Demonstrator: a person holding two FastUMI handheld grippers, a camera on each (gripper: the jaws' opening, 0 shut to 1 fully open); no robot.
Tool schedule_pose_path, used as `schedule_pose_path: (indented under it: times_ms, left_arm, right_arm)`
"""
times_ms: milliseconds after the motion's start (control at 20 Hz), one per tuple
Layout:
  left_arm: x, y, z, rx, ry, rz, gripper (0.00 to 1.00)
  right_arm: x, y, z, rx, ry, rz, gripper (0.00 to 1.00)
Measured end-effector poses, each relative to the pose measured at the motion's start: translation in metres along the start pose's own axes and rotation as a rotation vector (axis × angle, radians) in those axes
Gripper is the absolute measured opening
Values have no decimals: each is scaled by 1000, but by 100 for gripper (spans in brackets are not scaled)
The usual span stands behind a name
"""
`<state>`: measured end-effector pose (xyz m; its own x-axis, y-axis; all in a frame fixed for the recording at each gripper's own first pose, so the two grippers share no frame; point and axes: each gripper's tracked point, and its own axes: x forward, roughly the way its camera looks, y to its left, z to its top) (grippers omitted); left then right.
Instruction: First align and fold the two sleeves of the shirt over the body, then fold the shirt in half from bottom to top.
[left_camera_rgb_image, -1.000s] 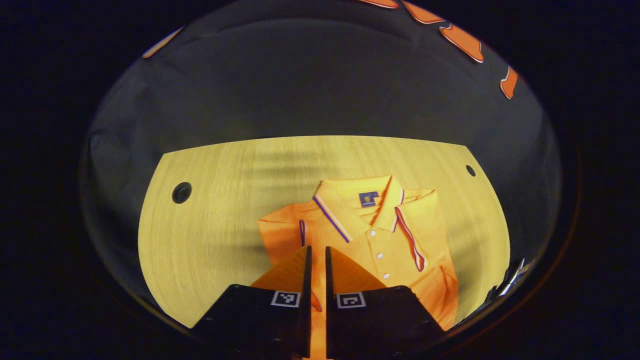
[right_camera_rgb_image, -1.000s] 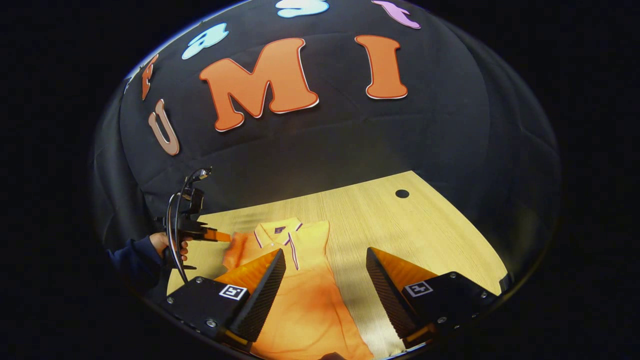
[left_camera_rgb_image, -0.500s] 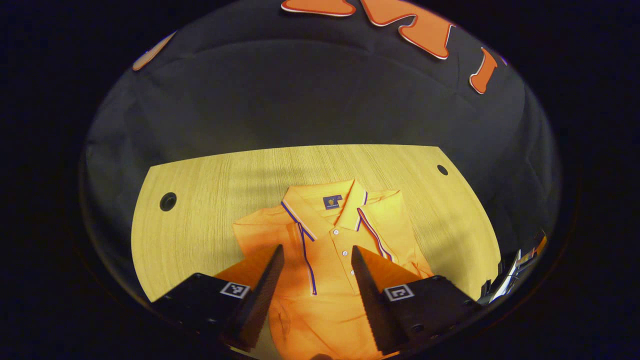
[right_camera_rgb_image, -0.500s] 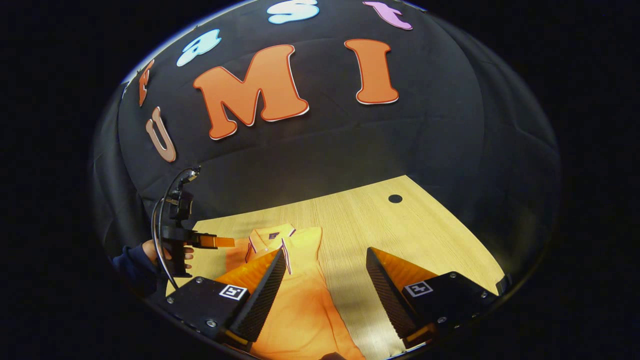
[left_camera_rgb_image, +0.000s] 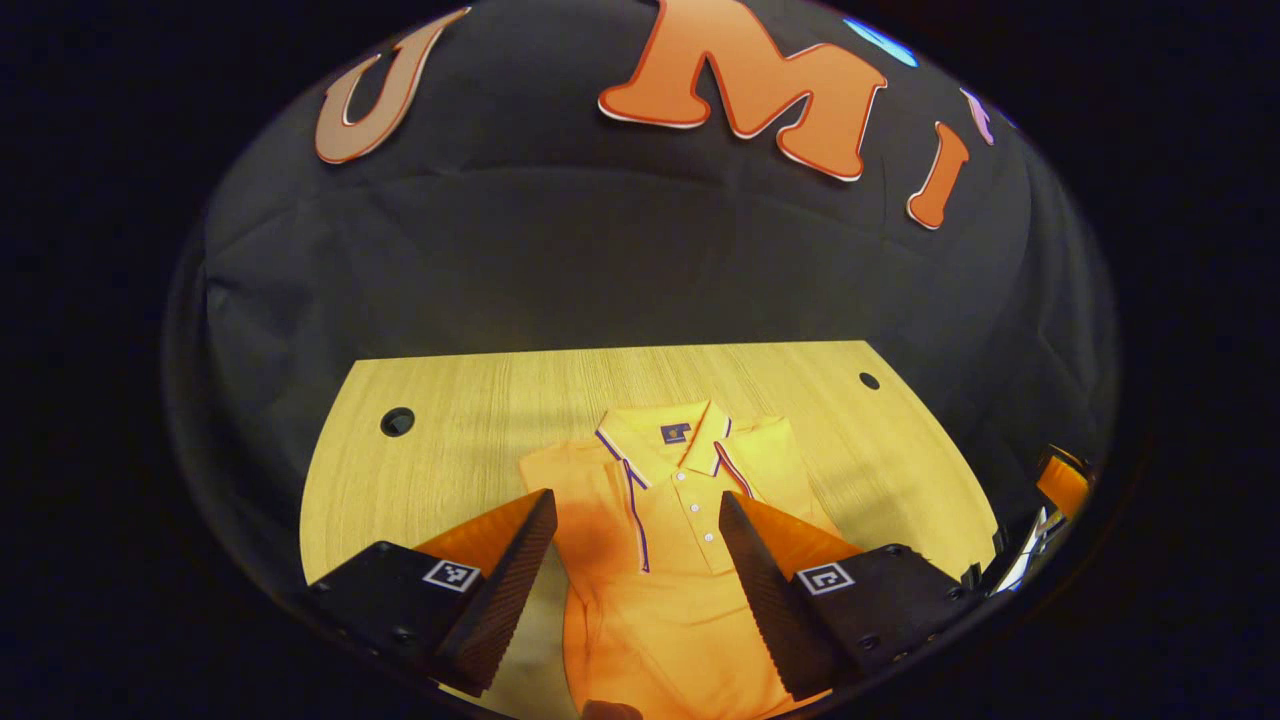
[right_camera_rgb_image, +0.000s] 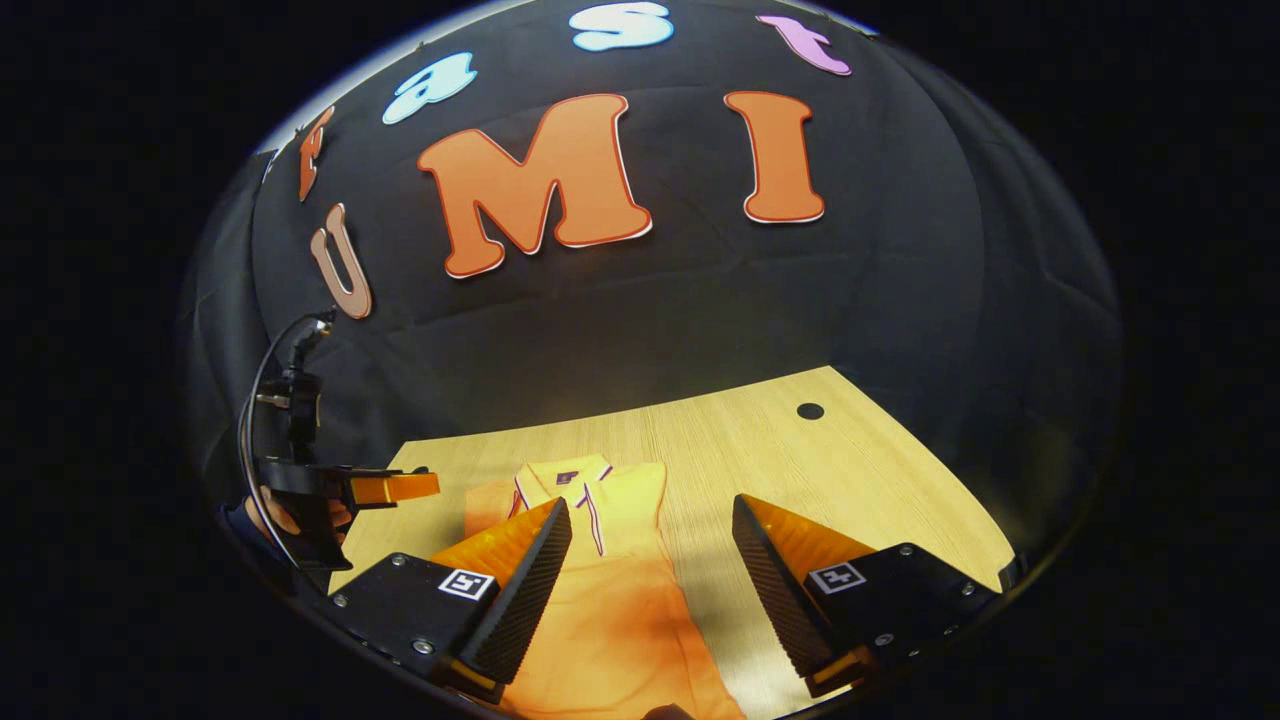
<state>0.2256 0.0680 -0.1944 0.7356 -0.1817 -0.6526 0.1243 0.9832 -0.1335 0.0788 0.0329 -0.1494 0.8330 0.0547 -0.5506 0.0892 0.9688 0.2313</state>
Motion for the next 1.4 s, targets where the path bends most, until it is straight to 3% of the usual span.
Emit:
schedule_pose_path:
  times_ms: [400, 550, 800, 1050, 1400]
  left_arm:
    - [-89, 3, 0, 24, -205, 44, 98]
    - [-125, 3, -7, 4, -280, 96, 98]
    - [-193, -7, -2, -1, -503, 162, 98]
    - [-244, -24, -14, 40, -625, 217, 98]
    - [-268, -33, -82, 59, -554, 303, 98]
  right_arm:
    - [-20, 25, 6, -83, -115, 21, 98]
    - [-34, 25, 5, -133, -148, 52, 98]
    - [-61, 25, 18, -166, -229, 105, 98]
    - [-89, 21, 27, -190, -343, 132, 98]
    - [-100, -12, -27, -215, -227, 168, 98]
